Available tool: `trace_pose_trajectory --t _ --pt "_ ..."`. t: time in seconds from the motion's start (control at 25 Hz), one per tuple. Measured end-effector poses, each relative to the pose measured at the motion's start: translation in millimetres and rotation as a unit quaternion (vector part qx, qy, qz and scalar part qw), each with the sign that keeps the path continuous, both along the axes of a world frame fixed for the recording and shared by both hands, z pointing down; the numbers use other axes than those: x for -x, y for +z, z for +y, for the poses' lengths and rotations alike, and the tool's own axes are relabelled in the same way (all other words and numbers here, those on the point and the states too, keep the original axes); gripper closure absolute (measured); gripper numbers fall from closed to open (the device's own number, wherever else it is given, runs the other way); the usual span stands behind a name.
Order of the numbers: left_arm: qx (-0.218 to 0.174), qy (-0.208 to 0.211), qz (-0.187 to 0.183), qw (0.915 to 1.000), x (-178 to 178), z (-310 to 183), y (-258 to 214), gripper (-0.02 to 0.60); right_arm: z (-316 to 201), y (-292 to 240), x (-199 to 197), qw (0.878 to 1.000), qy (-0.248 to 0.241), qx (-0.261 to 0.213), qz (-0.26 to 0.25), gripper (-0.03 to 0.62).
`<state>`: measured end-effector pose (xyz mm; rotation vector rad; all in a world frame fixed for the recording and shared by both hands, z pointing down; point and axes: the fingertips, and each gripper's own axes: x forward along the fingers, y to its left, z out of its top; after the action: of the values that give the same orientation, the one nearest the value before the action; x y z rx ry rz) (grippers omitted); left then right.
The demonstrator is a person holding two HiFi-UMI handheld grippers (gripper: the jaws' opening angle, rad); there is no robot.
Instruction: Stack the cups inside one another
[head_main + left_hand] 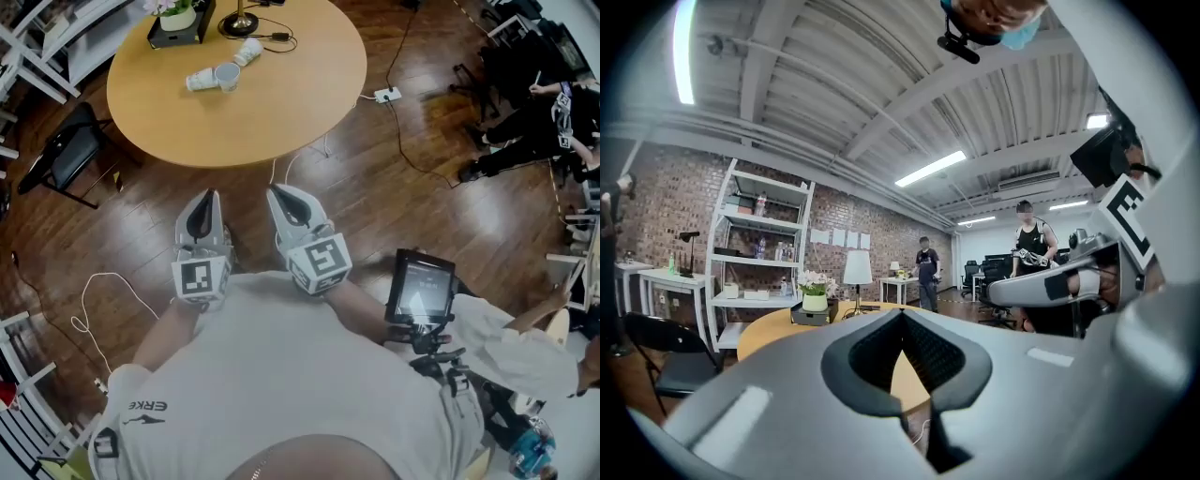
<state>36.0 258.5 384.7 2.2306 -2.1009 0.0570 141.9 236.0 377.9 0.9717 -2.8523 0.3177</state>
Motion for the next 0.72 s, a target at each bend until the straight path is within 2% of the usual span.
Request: trace_pose_trajectory --t 0.16,0.44,0.72 --pt "-0.017 0.019 0.004 0.9997 42.6 -37.0 -9.5 0.58 -28.9 -9.3 39.8 1.0 0.02 -0.008 0.003 0.58" --pt "-0.007 0.054 0.0 0.9985 107.5 -74.7 -12.4 0.58 -62.4 -14.4 108.5 0.999 0.043 -0.004 0.011 0.58" --pt "0.004 0.076 0.004 0.9971 137.5 -100.8 -9.1 0.58 -83.5 -10.6 142.2 0.998 0.059 0.002 0.017 0.58"
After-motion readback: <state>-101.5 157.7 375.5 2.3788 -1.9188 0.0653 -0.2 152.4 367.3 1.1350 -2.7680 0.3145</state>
